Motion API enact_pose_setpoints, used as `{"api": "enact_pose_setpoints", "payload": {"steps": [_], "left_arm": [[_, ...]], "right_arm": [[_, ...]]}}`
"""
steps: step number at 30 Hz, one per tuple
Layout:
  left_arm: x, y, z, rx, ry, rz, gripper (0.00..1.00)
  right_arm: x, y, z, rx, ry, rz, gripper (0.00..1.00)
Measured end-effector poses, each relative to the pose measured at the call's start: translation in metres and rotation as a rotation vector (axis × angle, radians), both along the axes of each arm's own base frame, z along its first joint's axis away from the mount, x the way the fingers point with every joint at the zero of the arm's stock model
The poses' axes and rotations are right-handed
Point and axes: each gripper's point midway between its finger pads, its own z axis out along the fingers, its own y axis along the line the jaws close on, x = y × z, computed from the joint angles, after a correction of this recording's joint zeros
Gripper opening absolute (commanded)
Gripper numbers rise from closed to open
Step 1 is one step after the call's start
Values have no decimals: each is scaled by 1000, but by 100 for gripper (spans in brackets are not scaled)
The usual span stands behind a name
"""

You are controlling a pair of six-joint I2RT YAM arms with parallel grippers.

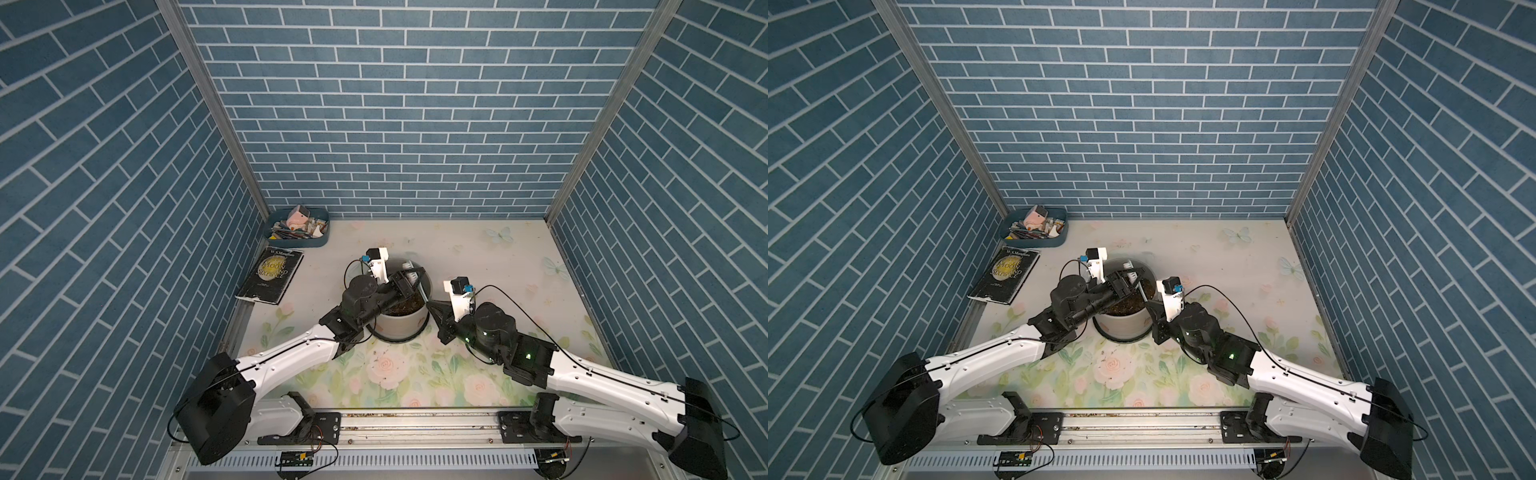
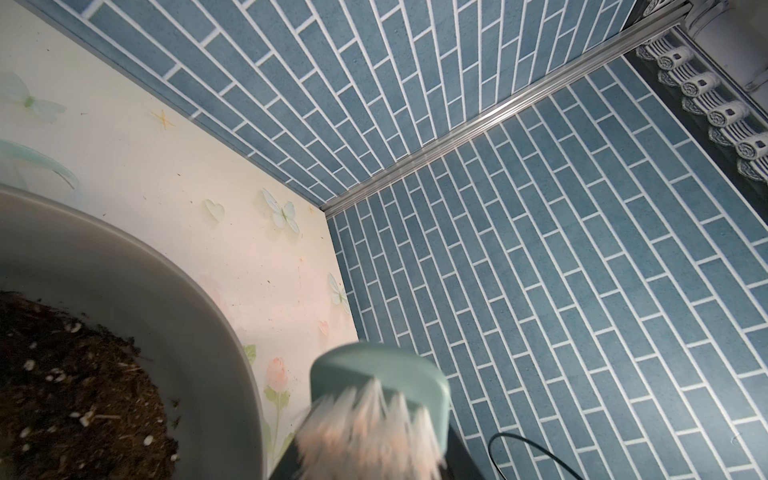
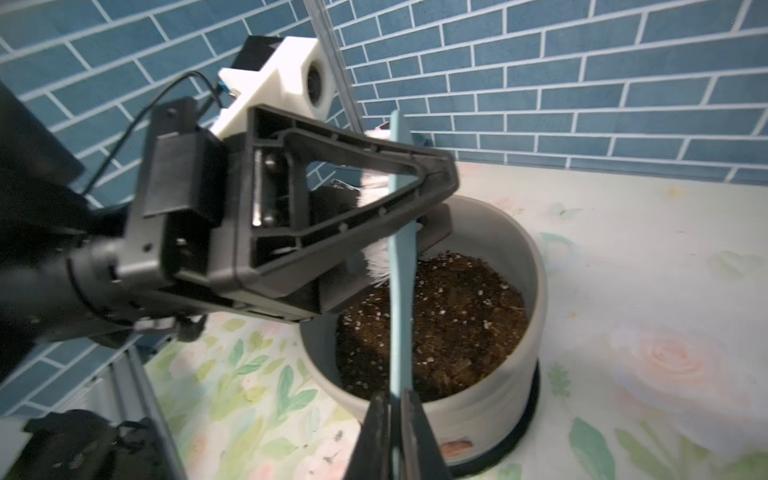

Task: Scrub the dried mud off the ceramic pot
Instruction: Pick up the brush from the center of the board.

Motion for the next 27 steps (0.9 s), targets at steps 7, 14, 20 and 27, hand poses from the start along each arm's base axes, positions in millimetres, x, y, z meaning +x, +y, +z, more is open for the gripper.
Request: {"api": "enact_pose_setpoints", "payload": {"steps": [7,14,20,27], "left_arm": [[0,4,-6,-26,22,0,0],[1,5,-2,-55,23,-5,0],[2,5,-2,-61,28,-3,0],[4,4,-9,-50,38,-12,63]], "right_arm": [[1,1,-7,-20,10,-6,42],[4,5,-13,-41,18,-13,28],[5,6,-12,-40,13,-9,0],[5,5,-16,-57,17,-14,0]]}}
